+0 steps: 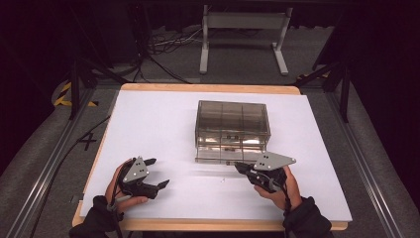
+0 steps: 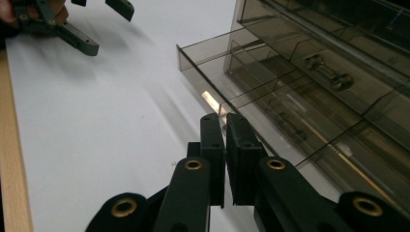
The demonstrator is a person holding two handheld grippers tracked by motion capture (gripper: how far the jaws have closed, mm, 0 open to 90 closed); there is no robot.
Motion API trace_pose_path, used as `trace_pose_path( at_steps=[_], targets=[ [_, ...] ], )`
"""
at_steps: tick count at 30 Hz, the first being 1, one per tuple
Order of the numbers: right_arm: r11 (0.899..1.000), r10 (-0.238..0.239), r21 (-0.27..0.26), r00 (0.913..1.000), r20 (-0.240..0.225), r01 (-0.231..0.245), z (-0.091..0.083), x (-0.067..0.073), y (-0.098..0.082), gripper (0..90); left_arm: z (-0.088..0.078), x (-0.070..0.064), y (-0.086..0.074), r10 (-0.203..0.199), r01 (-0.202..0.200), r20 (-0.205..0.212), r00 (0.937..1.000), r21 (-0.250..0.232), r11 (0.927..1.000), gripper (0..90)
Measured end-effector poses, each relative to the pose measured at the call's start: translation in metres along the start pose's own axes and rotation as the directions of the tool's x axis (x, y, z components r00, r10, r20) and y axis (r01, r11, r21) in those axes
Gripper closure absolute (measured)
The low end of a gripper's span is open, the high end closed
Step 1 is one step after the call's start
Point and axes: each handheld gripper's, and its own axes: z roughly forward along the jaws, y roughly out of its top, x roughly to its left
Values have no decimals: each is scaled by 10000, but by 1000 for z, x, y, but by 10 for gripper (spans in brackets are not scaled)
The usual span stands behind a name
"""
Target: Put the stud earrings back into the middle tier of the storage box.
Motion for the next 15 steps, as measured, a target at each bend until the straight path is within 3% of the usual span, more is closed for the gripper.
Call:
trace_pose_path(
  at_steps=[15],
  targets=[
    [9997,88,-211,9989,470,-78,-2,-15,17,866,0,1,0,36,-36,-46,10000,69,10000,148]
  ],
)
